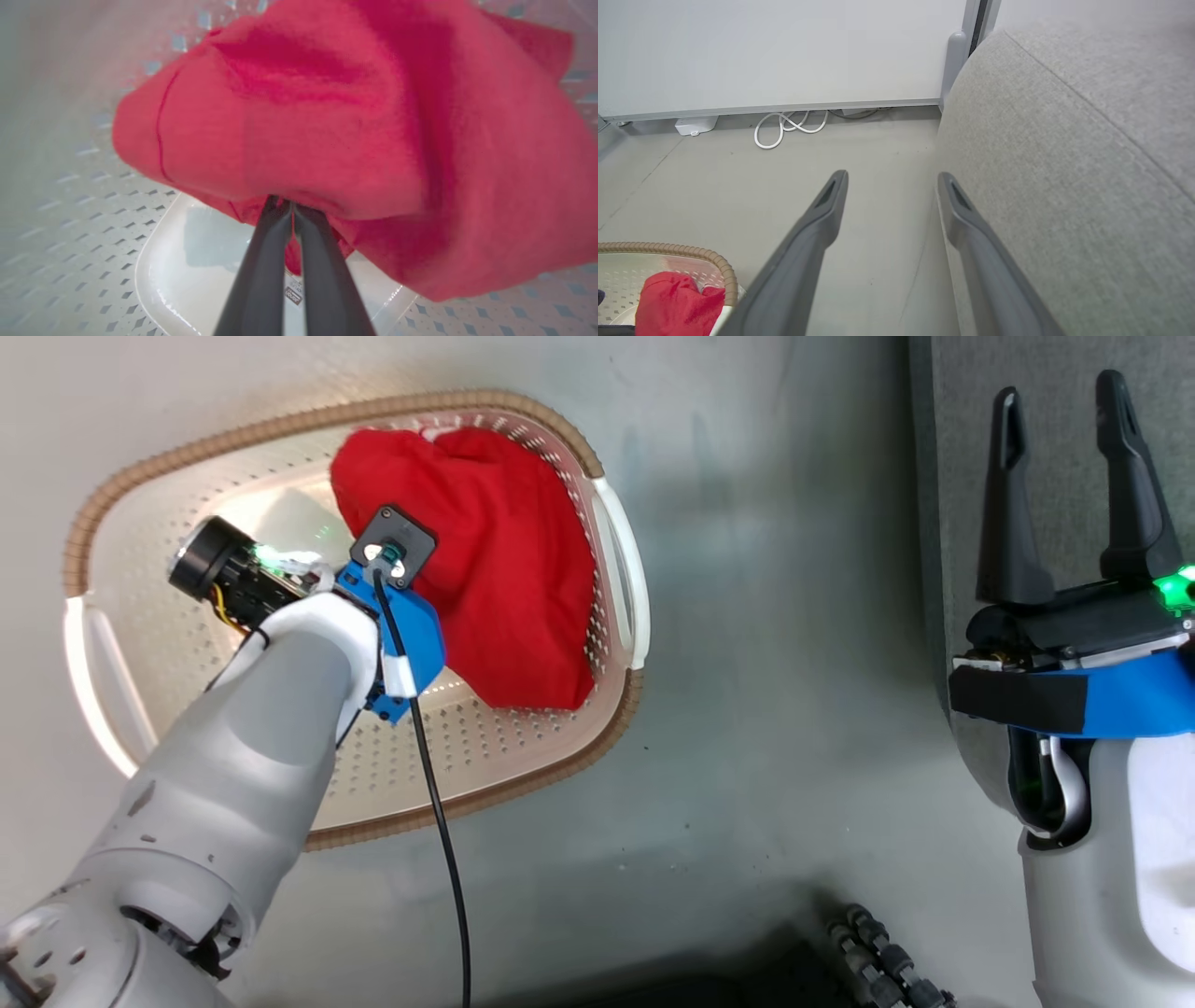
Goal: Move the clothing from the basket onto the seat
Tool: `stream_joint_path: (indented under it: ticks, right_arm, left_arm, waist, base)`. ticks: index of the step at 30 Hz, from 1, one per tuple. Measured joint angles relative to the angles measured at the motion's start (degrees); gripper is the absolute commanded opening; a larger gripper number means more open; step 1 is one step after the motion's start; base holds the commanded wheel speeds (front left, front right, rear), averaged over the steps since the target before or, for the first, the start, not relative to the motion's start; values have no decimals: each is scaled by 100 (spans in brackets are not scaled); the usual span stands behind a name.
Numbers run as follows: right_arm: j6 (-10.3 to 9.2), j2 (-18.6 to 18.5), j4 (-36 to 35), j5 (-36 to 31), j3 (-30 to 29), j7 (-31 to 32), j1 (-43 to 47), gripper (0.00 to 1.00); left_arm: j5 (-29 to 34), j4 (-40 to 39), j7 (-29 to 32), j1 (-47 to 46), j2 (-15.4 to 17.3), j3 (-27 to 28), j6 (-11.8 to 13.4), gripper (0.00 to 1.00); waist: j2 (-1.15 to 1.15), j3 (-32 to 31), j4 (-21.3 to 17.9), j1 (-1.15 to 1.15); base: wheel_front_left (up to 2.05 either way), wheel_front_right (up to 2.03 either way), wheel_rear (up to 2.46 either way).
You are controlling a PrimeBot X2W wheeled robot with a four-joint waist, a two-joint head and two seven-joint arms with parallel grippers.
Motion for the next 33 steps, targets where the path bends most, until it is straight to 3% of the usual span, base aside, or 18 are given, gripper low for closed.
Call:
stream_joint_path:
  ticks: [20, 33]
  right_arm:
    - [0, 0, 396, -13, -88, 0, 97, 100]
    - [-1, -46, 635, -59, -112, 0, 478, 100]
  left_arm:
    - [-142, -221, -704, 365, -386, 13, -53, 0]
    - [185, -1873, -712, 1076, -218, 628, 242, 0]
  waist:
    - [0, -1208, 391, -1]
    - [0, -2170, 750, -1]
  base:
    - [0, 0, 0]
    - [0, 0, 0]
